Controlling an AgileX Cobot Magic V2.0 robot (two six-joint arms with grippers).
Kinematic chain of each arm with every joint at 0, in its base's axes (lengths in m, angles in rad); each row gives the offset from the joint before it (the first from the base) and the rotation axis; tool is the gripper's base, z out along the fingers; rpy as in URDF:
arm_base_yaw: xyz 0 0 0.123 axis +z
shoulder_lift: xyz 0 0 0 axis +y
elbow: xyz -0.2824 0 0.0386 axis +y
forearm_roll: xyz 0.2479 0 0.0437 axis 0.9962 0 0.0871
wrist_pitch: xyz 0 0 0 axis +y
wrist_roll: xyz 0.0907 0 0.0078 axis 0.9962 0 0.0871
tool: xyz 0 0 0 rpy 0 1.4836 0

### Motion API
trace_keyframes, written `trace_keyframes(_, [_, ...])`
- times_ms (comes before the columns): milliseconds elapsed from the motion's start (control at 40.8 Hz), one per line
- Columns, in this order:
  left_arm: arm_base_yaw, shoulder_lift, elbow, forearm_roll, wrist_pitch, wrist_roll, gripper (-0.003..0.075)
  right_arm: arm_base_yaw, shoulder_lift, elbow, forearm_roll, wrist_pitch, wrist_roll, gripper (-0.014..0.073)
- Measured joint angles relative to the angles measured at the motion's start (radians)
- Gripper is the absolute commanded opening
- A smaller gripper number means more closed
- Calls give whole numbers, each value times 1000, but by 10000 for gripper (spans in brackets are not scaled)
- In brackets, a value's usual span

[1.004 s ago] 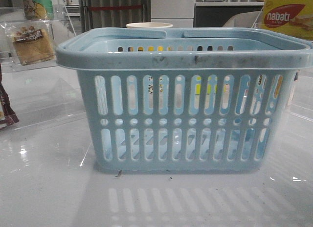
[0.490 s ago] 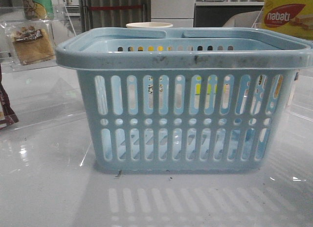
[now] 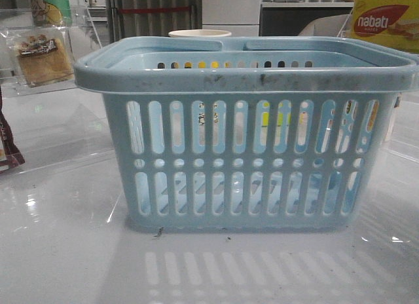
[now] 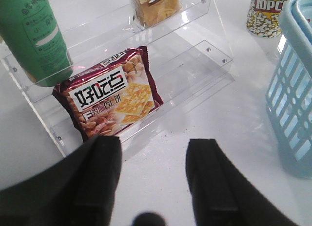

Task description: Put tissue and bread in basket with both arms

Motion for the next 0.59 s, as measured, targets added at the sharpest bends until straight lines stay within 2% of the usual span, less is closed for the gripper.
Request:
trace_keyframes(147, [0,0,0,0,-4,0,391,-38,113,-71,3,-6,0,559])
trace_keyframes(343, [0,0,0,0,-4,0,351,-148,280,-218,9,-8,0,559])
trace_keyframes(588, [0,0,0,0,-4,0,300,-251,498,-433,87,-8,0,559])
